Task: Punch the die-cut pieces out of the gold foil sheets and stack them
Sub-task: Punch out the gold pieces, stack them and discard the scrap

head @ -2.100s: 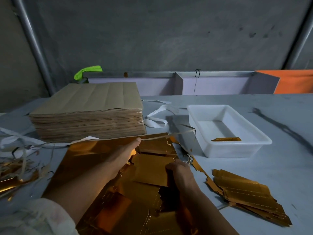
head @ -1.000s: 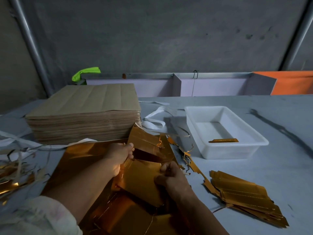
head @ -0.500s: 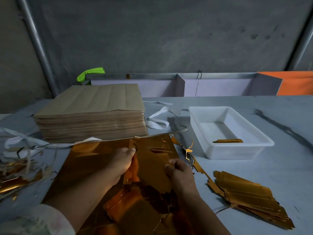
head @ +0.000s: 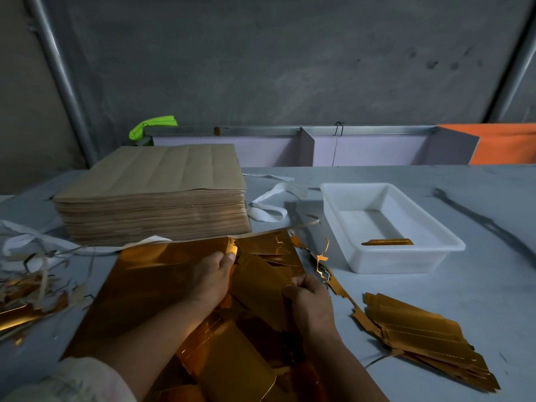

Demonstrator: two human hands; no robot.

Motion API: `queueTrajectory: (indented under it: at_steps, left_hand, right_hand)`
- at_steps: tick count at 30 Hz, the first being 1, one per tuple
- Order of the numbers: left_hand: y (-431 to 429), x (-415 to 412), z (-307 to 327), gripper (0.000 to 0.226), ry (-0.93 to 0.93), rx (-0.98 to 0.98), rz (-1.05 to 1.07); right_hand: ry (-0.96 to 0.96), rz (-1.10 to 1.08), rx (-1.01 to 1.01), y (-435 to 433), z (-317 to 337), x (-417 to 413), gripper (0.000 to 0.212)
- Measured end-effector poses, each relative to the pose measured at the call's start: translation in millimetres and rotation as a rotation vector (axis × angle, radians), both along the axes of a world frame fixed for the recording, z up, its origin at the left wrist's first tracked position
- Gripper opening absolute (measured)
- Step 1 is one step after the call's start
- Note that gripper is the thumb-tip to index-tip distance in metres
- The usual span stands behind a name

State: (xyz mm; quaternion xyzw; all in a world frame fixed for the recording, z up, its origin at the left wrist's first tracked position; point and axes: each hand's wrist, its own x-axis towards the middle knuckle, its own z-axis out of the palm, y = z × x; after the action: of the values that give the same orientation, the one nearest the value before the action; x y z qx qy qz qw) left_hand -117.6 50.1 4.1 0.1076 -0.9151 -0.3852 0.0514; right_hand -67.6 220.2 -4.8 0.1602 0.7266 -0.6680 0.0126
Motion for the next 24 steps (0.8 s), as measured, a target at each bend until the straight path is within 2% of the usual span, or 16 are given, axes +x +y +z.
queueTrajectory:
  at_steps: [9,14,22,24]
  left_hand:
    - [4,2,-2,0.034,-0.027,-0.003,-0.057]
    - [-17,3,0,0.034,-0.055,0.172,0.048]
    - [-28,12,6,0.062,-0.143,-0.046,-0.014]
    - [-28,12,9,0.059,-0.153,-0.116,-0.025]
  right_hand:
    - [-0.045,-0.042,0.026,3,-8,-6,0.014]
    - [-0.101,-0.076,-0.026,16,-4,-12,0.015]
    - [-0.098,-0.048,-0.04,11,-3,-10,0.012]
    - [-0.101,-0.036,-0.044,11,-3,-10,0.012]
